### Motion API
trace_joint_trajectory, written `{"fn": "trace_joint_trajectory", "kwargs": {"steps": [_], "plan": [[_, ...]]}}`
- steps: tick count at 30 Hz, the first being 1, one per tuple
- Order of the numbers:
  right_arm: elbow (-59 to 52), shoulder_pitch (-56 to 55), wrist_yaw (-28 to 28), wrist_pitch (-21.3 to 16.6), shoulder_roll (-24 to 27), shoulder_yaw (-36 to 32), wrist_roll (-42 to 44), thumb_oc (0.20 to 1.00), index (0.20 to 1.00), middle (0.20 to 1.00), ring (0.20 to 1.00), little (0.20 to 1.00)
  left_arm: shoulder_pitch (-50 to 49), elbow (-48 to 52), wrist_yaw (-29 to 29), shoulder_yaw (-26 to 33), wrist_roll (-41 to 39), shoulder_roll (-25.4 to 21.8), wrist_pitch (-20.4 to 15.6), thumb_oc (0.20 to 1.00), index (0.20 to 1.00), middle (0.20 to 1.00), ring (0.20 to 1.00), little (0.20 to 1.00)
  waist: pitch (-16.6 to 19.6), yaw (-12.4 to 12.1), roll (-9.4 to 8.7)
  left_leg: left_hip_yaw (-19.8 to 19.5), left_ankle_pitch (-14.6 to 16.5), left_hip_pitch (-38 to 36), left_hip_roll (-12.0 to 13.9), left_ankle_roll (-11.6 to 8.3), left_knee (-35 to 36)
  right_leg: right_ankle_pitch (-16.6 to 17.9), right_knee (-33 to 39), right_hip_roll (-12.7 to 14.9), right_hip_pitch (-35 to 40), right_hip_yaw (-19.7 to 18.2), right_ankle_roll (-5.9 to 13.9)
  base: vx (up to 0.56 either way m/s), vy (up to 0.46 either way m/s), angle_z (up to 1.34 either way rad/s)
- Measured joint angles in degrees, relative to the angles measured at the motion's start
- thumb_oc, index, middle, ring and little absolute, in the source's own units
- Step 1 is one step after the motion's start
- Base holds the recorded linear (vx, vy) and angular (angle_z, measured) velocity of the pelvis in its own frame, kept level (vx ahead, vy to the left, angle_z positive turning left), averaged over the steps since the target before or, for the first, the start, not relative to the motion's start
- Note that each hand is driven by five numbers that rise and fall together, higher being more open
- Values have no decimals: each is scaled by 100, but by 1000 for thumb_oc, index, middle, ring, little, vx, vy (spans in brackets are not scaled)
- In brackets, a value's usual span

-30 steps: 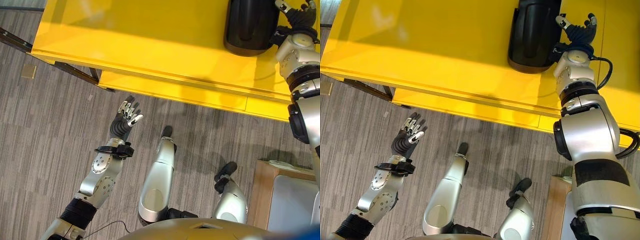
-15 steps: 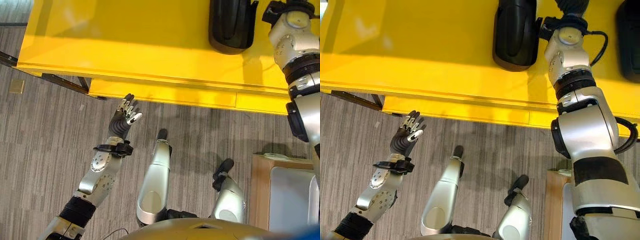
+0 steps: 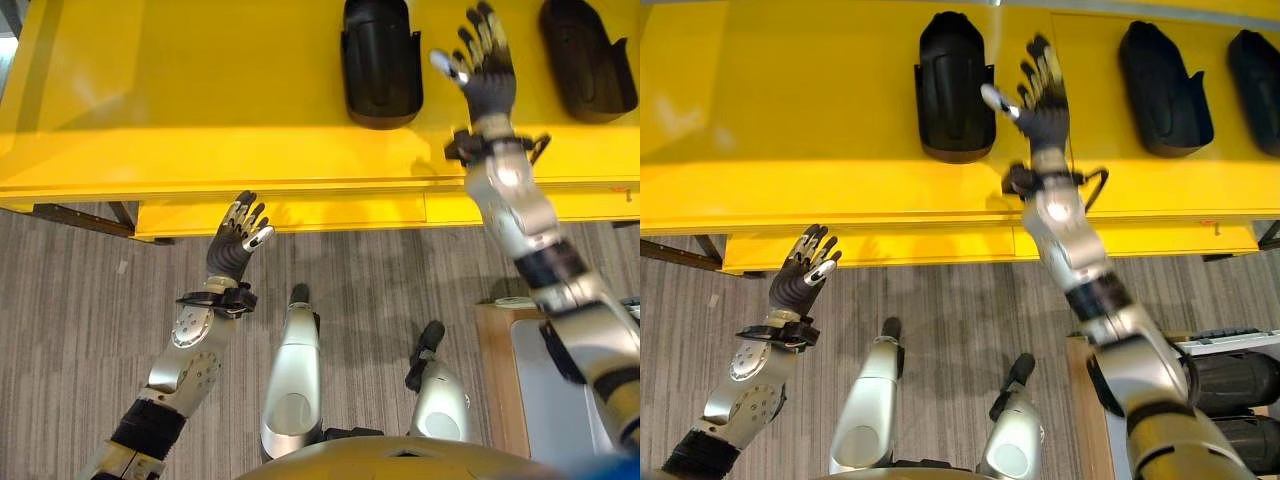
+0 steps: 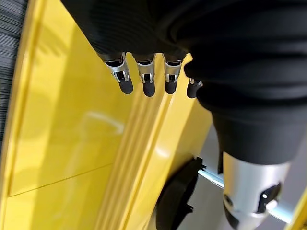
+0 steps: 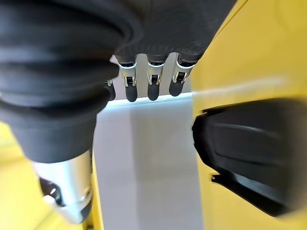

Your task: Move parts from the plastic box to the shelf.

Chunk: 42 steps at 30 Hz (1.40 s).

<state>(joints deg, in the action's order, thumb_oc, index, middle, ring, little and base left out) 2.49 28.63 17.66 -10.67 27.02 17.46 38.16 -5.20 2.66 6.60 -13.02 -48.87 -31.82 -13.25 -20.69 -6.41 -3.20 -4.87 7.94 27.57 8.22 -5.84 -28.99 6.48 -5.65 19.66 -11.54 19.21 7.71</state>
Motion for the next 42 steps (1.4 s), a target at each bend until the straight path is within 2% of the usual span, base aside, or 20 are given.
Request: {"fn": "trace_joint_trajectory", "kwargs": {"steps": [3,4,6,9,11,13,14,17,19,22,27,32,33,34,36,37,38,40,41,42], "plan": [[-890,-1338,-252,-3,-65,-115,103,1000,1000,1000,1000,1000,-225,-6,-2,51,9,104,90,1000,1000,1000,1000,1000,175,116,-9,23,-54,-182,114,-93,247,31,197,-132,120,2,-23,56,-36,-14],[-972,-1582,-405,-3,-208,-115,102,1000,1000,1000,1000,1000,-299,-17,-33,48,26,202,178,1000,1000,1000,1000,1000,268,250,-13,42,-101,-310,190,-164,361,72,317,-209,205,2,10,54,-39,-18],[-1093,-2025,-551,-51,-593,-418,103,1000,1000,1000,1000,1000,-294,-17,-140,99,118,402,185,1000,1000,1000,1000,1000,524,335,-26,112,-251,-504,278,-274,730,149,532,-308,305,19,-13,79,-52,-12],[-1280,-2512,-784,-50,-609,-369,100,1000,1000,1000,1000,1000,-427,-32,-179,278,127,610,178,1000,1000,1000,1000,1000,753,354,-85,270,-364,-944,381,-351,1151,172,754,-394,551,-31,-8,51,-14,-19],[-1270,-2575,-876,-47,-573,-487,74,1000,1000,1000,1000,1000,-444,-127,-205,250,138,631,187,1000,1000,1000,1000,1000,891,515,-65,311,-389,-1033,462,-393,1273,178,802,-472,561,-57,-3,110,-15,-19],[-1316,-3190,-1056,-45,-700,-841,-312,1000,1000,1000,1000,1000,-789,-194,-307,525,338,767,186,1000,1000,1000,1000,1000,1111,563,-165,581,-535,-1586,527,-479,1759,211,885,-523,715,-273,36,94,-14,-46],[-1279,-3574,-1081,-46,-661,-966,-519,1000,1000,1000,1000,1000,-1074,-204,-384,642,342,778,182,1000,1000,1000,1000,1000,1305,688,-160,713,-583,-1868,574,-515,2023,203,1012,-563,857,-303,22,97,-20,-51],[-936,-3952,-1084,-51,-712,-982,-728,1000,1000,1000,1000,1000,-1233,-228,-436,670,352,850,181,1000,1000,1000,1000,1000,1547,900,-104,978,-810,-2431,678,-556,2671,195,1089,-680,984,-457,33,72,-13,-35],[-569,-4047,-1111,16,-837,-805,-801,1000,1000,1000,1000,1000,-1296,-228,-507,695,356,930,177,1000,1000,1000,1000,1000,1703,907,-23,1291,-988,-2875,803,-612,3137,171,1092,-822,989,-682,52,36,-26,-58],[-525,-4251,-1198,39,-837,-792,-802,1000,1000,1000,1000,1000,-1285,-228,-611,721,486,1134,172,1000,1000,1000,1000,1000,1776,1003,96,1460,-1127,-3152,906,-655,3437,167,1094,-948,1019,-790,53,33,-37,-29],[-516,-4350,-1287,30,-714,-1069,-803,1000,1000,1000,1000,1000,-1245,-228,-646,729,571,1262,169,1000,1000,1000,1000,1000,1787,1008,172,1460,-1150,-3238,1005,-664,3435,136,1092,-1046,1108,-794,9,-1,-72,-1],[-169,-3856,-1154,1,-360,-1246,-804,1000,1000,1000,1000,1000,-1080,-263,-644,657,571,1254,155,1000,1000,1000,1000,1000,1728,1017,279,1351,-1160,-3119,1119,-654,3372,105,1086,-1138,1141,-744,-19,-55,-99,7],[-197,-3610,-1113,-5,-134,-1273,-805,1000,1000,1000,1000,1000,-1036,-266,-627,625,571,1258,140,1000,1000,1000,1000,1000,1623,1015,421,1355,-1180,-2998,1200,-659,3289,-40,702,-1186,833,-752,-73,-153,-192,1],[-290,-3477,-1095,-24,48,-1306,-805,1000,1000,1000,1000,1000,-922,-268,-627,586,571,1265,138,1000,1000,1000,1000,1000,1502,1022,435,1323,-1187,-2874,1226,-651,3194,-150,409,-1176,642,-749,-110,-137,-224,-1],[-356,-3364,-1087,-132,125,-1452,-805,1000,1000,1000,1000,1000,-776,-276,-627,434,571,1279,134,1000,1000,1000,1000,1000,1331,1032,529,1242,-1248,-2675,1289,-594,3026,-299,-27,-1189,376,-710,-162,-81,-205,17],[-377,-3427,-1079,-163,120,-1661,-807,1000,1000,1000,1000,1000,-612,-286,-639,317,573,1291,138,1000,1000,1000,1000,1000,1066,1011,558,1052,-1200,-2504,1355,-478,2760,-723,-697,-1166,88,-676,-292,-27,-168,21],[-290,-3453,-1052,-161,107,-1685,-807,1000,1000,1000,1000,1000,-646,-307,-639,277,574,1304,139,1000,1000,1000,1000,1000,1027,1011,542,1018,-1194,-2463,1387,-338,2672,-847,-872,-1137,16,-679,-351,-35,-181,16],[-272,-3479,-953,-160,92,-1768,-807,1000,1000,1000,1000,1000,-664,-442,-645,216,572,1336,142,1000,1000,1000,1000,1000,920,1003,585,1088,-1305,-2419,1404,142,2592,-906,-985,-1221,5,-616,-406,-32,-219,13],[-414,-3593,-870,-203,93,-2080,-809,1000,1000,1000,1000,1000,-621,-526,-644,199,570,1343,145,1000,1000,1000,1000,1000,772,1022,579,1108,-1392,-2190,1431,410,2352,-1192,-1594,-1188,-250,-587,-559,-16,-212,44],[-463,-3679,-813,-216,86,-2225,-820,1000,1000,1000,1000,1000,-551,-556,-645,204,568,1327,151,1000,1000,1000,1000,1000,723,1029,497,1168,-1400,-2039,1390,423,2151,-1349,-1782,-1104,-373,-547,-608,-4,-154,54]]}}
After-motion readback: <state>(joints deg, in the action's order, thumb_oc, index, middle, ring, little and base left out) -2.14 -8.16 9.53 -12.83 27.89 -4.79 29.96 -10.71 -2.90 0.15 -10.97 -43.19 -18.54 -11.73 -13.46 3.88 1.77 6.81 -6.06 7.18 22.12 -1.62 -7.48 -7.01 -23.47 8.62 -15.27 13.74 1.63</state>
